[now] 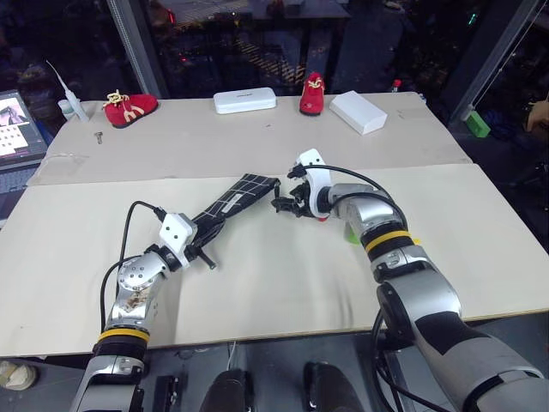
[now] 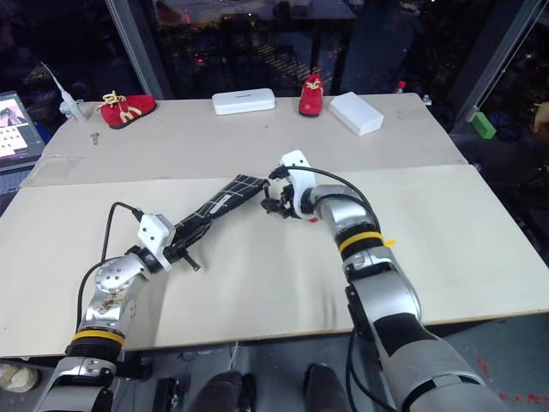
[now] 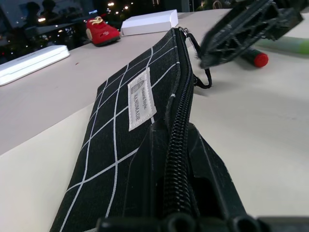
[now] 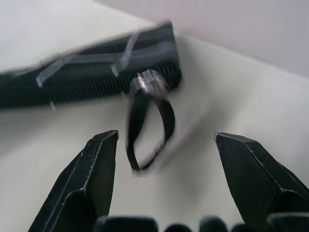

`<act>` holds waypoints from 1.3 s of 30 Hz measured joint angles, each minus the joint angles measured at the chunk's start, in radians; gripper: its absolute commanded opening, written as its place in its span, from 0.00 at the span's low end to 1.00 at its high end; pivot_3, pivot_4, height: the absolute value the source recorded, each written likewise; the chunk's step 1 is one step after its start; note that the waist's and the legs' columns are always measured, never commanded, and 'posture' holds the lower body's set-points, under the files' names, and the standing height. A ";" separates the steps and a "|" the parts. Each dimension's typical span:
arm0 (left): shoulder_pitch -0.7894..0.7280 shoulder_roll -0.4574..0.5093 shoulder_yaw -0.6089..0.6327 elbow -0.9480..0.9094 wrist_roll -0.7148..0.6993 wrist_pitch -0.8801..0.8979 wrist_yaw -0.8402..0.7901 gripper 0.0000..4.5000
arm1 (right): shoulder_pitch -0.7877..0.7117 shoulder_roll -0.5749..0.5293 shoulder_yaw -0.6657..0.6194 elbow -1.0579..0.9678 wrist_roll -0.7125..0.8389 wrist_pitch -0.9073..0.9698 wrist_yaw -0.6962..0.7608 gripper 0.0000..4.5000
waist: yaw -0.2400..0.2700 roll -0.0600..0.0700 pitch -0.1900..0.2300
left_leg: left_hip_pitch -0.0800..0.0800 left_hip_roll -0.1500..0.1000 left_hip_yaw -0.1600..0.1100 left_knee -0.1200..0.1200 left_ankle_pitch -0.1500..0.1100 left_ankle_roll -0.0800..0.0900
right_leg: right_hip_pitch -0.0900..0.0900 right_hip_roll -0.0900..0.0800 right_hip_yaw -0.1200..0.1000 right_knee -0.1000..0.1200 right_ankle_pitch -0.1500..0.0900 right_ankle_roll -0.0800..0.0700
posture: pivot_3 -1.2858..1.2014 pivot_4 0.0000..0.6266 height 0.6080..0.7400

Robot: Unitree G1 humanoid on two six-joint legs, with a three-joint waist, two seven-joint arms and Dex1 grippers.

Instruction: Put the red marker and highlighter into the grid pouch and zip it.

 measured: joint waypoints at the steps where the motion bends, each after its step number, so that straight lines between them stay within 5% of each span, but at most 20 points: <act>1: 0.000 0.000 0.000 0.000 0.000 0.001 0.000 0.00 | -0.001 0.009 -0.003 0.014 0.000 -0.007 -0.008 0.79 | 0.000 0.000 0.000 | 0.000 0.000 0.000 0.000 0.000 0.000 | 0.000 0.000 0.000 0.000 0.000 0.000 | 0.52 0.24 1.00; 5: 0.002 0.000 0.000 0.000 0.000 0.001 -0.001 0.00 | -0.001 0.018 -0.025 0.069 -0.001 -0.039 -0.036 0.63 | 0.000 0.000 0.000 | 0.000 0.000 0.000 0.000 0.000 0.000 | 0.000 -0.001 0.000 0.000 0.000 0.000 | 0.52 0.24 1.00; 13: 0.003 0.000 0.000 0.001 0.000 0.001 -0.002 0.00 | 0.009 0.000 -0.021 0.065 -0.003 -0.081 0.034 0.01 | -0.001 0.000 0.000 | 0.000 0.000 0.000 0.000 0.000 0.000 | 0.000 0.000 0.000 0.000 0.000 0.000 | 0.52 0.24 1.00; 25: 0.003 -0.002 0.002 0.009 0.001 0.000 -0.002 0.00 | 0.136 -0.030 0.143 -0.218 -0.044 -0.052 0.252 0.00 | -0.006 0.000 0.000 | 0.000 0.000 -0.001 0.000 0.000 0.000 | 0.000 0.000 0.000 0.000 0.000 0.000 | 0.52 0.24 1.00; 39: -0.022 -0.039 -0.003 0.057 0.001 -0.020 -0.013 0.00 | 0.173 0.029 0.269 -0.497 -0.046 0.079 0.310 0.00 | -0.011 0.000 0.000 | 0.000 0.000 -0.001 0.000 0.000 0.000 | 0.000 -0.001 -0.001 0.000 0.000 0.000 | 0.52 0.24 1.00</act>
